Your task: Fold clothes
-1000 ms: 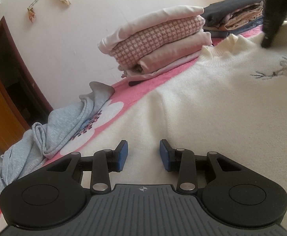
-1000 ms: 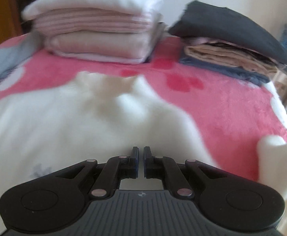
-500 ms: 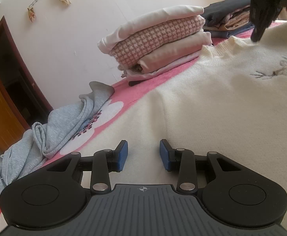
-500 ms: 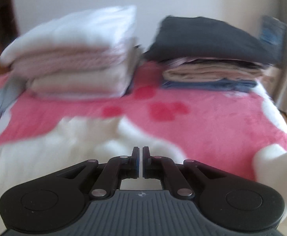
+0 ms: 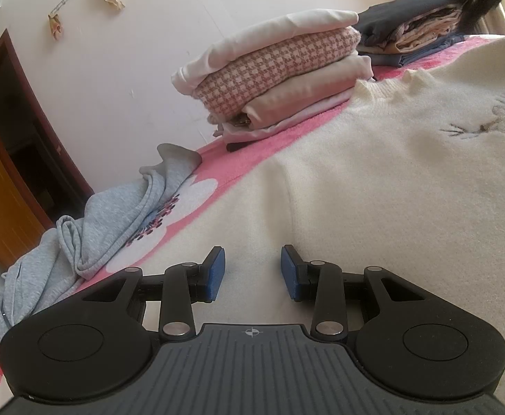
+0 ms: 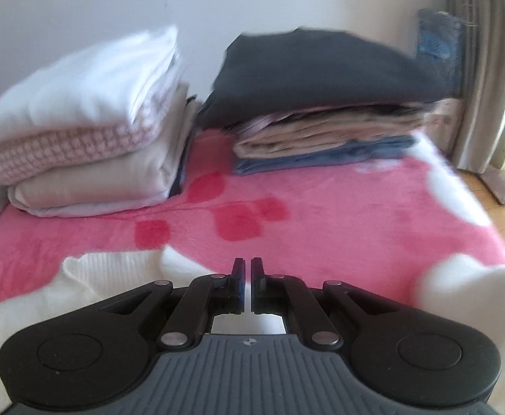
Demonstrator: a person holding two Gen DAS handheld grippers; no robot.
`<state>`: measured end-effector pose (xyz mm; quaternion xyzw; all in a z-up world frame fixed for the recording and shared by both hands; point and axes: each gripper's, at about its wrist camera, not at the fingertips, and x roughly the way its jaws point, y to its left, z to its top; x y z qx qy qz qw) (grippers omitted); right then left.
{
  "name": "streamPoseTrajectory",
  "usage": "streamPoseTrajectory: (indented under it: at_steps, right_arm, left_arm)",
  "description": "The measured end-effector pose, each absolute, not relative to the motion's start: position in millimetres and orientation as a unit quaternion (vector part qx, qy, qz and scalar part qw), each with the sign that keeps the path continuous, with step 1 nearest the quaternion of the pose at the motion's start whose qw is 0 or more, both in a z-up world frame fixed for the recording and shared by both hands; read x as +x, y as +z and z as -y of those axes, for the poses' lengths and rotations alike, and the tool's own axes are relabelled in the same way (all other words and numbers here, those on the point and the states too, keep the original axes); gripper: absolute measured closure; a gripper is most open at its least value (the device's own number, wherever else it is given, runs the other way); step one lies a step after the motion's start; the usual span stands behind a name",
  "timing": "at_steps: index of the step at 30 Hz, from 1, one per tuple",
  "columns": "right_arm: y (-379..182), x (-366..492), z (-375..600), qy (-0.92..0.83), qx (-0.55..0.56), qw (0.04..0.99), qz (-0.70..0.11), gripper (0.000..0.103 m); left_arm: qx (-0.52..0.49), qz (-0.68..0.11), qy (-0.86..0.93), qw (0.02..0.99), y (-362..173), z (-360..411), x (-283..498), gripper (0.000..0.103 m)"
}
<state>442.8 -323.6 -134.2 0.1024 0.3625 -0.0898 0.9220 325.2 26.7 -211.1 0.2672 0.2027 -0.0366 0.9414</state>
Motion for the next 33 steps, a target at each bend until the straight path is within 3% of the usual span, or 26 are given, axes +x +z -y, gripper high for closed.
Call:
streamPoseTrajectory:
  at_steps: [7, 17, 21, 25, 31, 33]
  right_arm:
    - [-82, 326, 362, -0.092, 0.142, 0.915, -0.366, 0.102]
    - [-95, 209, 370, -0.086, 0.192, 0.891, -0.402, 0.101]
    - [-100, 200, 384, -0.103, 0.232, 0.885, -0.391, 0.099]
    - [-96, 202, 404, -0.115, 0.269, 0.884, -0.364, 0.074]
    - [-91, 242, 420, -0.118, 0.273, 0.885, -0.358, 0.055]
    - [-92, 254, 427, -0.149, 0.251, 0.891, -0.349, 0.052]
  left_arm:
    - [0.283, -0.21, -0.041, 0.935, -202, -24, 326, 0.068]
    - [0.235, -0.225, -0.111, 0.939, -123, -8, 275, 0.05]
    - [0.189, -0.262, -0.183, 0.928, -114, 18, 246, 0.05]
    - [0.166, -0.287, -0.214, 0.919, -134, 46, 228, 0.05]
    - [0.16, -0.312, -0.205, 0.914, -167, 63, 222, 0.05]
    - [0.158, -0.309, -0.203, 0.916, -172, 63, 220, 0.049]
